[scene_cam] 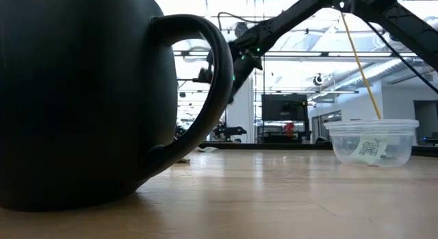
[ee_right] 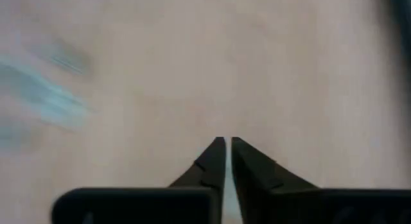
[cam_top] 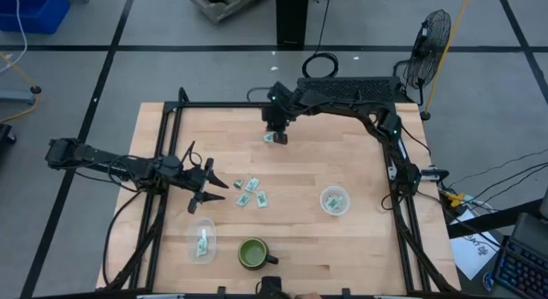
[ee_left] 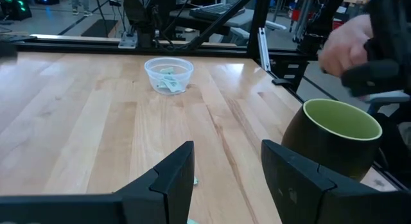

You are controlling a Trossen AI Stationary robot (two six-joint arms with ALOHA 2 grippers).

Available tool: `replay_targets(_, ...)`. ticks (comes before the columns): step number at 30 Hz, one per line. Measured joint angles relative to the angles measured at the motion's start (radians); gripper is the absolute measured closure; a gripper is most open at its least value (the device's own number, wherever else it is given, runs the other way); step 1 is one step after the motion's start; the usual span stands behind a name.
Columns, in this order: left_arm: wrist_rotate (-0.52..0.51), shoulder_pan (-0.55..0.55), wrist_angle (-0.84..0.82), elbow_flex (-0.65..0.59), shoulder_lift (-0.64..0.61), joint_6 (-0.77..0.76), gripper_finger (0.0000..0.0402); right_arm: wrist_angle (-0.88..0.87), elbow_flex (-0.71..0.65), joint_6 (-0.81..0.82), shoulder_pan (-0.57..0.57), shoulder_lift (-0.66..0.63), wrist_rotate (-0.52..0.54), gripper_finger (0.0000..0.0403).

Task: Pick and place Stevia / Truvia into bins
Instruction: Put the white stevia packet into the circular transparent container

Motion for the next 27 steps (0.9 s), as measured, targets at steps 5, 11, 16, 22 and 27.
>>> replay_targets(5,0.0,0.0,0.0,0.0,0.0,0.005,0.0218,0.047,-0.004,0.311,-0.048,0.006,-0.294,0.04)
replay_targets(11,0.0,0.0,-0.001,0.0,0.0,0.004,0.0218,0.035,-0.002,0.449,-0.047,0.026,-0.299,0.0402)
replay_targets(16,0.0,0.0,0.0,0.0,0.0,0.007,0.0218,-0.026,-0.002,0.538,-0.054,0.082,-0.29,0.0402)
replay_targets(22,0.0,0.0,0.0,0.0,0.0,0.007,0.0218,-0.016,-0.003,0.682,-0.099,0.128,-0.361,0.0403)
replay_targets(27,0.002,0.0,-0.001,0.0,0.0,0.007,0.0218,-0.003,0.013,0.767,-0.114,0.125,-0.364,0.0403)
